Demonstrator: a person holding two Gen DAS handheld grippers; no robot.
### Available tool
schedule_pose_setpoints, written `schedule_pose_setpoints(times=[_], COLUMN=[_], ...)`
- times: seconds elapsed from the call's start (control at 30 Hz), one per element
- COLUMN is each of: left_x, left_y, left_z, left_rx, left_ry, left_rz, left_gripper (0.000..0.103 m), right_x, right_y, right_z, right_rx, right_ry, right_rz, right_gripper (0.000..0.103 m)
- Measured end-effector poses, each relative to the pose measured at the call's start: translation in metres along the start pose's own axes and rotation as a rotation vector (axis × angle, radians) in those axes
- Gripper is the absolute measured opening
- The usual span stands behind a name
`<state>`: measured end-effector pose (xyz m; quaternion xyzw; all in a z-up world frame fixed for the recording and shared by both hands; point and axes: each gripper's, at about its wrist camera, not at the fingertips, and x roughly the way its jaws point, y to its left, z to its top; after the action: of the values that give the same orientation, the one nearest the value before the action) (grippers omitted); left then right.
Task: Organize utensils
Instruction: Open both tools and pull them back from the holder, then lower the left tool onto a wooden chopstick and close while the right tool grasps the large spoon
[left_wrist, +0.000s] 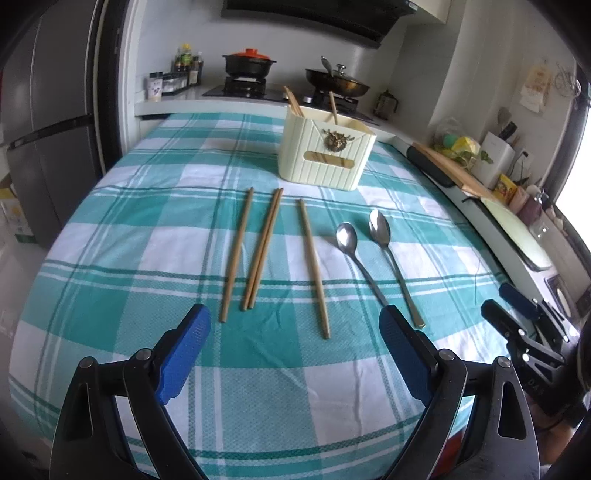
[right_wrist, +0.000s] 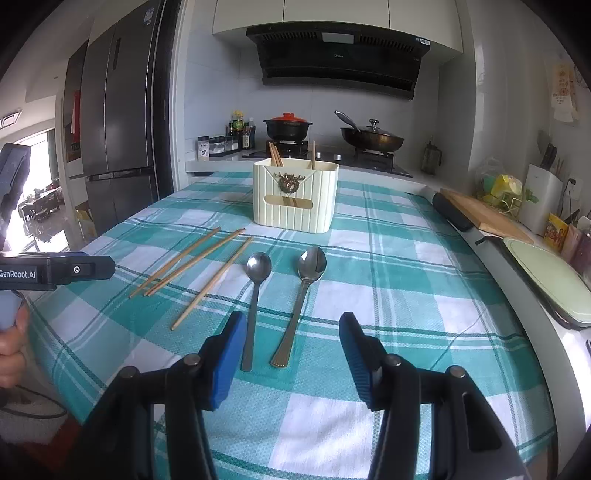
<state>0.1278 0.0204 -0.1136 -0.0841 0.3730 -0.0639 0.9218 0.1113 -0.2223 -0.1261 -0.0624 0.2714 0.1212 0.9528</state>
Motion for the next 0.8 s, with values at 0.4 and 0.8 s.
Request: schedule_pose_setpoints(times=[0.4,0.8], left_x=[-0.016,0.013], left_y=[0.001,0.022], left_z=[0.004,0.005], left_rx=[0.042,-0.017], left_ry=[-0.047,-0.017], left_rz=[0.009,-0.007], left_gripper=[0.102,0.102], right_x=[0.006,0.022], right_y=[0.003,0.006], right_z=[0.005,-0.006], right_rx=[0.003,-0.001], right_ry=[0.002,0.068], right_rz=[-0.004,-0.015], right_gripper=[0.056,0.056])
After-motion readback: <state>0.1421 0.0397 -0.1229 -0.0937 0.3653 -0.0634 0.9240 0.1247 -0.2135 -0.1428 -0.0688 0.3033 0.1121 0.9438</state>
